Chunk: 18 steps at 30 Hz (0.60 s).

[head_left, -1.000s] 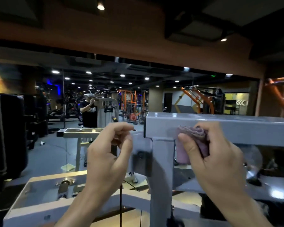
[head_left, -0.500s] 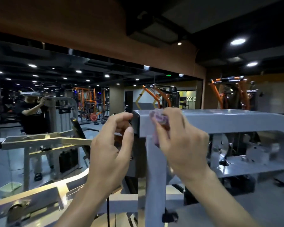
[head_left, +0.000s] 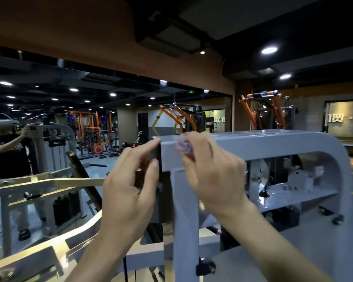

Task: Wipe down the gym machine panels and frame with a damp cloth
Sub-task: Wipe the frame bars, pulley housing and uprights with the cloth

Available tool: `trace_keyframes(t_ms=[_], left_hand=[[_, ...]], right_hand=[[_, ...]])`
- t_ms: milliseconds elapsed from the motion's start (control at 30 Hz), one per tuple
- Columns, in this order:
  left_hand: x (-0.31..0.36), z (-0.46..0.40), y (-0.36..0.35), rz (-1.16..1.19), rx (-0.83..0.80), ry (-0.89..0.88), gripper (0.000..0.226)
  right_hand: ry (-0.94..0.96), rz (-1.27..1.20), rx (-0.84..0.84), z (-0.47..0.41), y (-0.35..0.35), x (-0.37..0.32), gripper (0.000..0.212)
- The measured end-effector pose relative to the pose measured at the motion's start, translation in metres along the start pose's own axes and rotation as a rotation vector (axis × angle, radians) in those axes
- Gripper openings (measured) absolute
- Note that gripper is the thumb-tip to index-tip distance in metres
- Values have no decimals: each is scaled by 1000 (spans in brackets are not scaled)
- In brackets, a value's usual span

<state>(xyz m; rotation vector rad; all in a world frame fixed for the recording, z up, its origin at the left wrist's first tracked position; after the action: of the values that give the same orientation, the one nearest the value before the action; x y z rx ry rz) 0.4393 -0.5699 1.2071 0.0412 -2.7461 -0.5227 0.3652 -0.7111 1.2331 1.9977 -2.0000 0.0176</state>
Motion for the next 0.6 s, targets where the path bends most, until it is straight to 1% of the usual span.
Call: trace_keyframes(t_ms=[100, 167, 233, 367, 433, 500, 567, 600], left_hand=[[-1, 1, 2, 23, -9, 14, 38], [-1, 1, 1, 29, -4, 18, 38], [-1, 2, -1, 41, -2, 23, 39], [-4, 3, -3, 58, 14, 33, 31], [-6, 3, -4, 70, 40, 39, 34], [-6, 4, -5, 74, 46, 40, 37], [-5, 4, -5, 72, 37, 36, 39], [-5, 3, -5, 64, 33, 32, 39]], right_hand=[[-151, 33, -14, 21, 12, 50, 16], [-225, 9, -1, 25, 17, 58, 13], [-186, -47, 8, 16, 10, 38, 11], [23, -43, 39, -3, -5, -21, 9], [85, -21, 20, -6, -4, -22, 9], [59, -1, -14, 1, -1, 3, 15], [-38, 8, -19, 13, 8, 41, 11], [-106, 14, -16, 19, 13, 58, 17]])
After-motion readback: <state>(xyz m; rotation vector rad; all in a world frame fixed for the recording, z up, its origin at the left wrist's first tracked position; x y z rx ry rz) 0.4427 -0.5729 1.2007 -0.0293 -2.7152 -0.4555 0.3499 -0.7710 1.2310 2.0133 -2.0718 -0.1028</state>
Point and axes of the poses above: each hand's wrist, its own z-axis away from the middle knuckle, its own y-axis out of the back of the hand, x = y × z, the point moved 6 cm from there along -z, towards the middle knuckle, and after that the axes turned 15 degrees about -x, right-handed, at the moved point
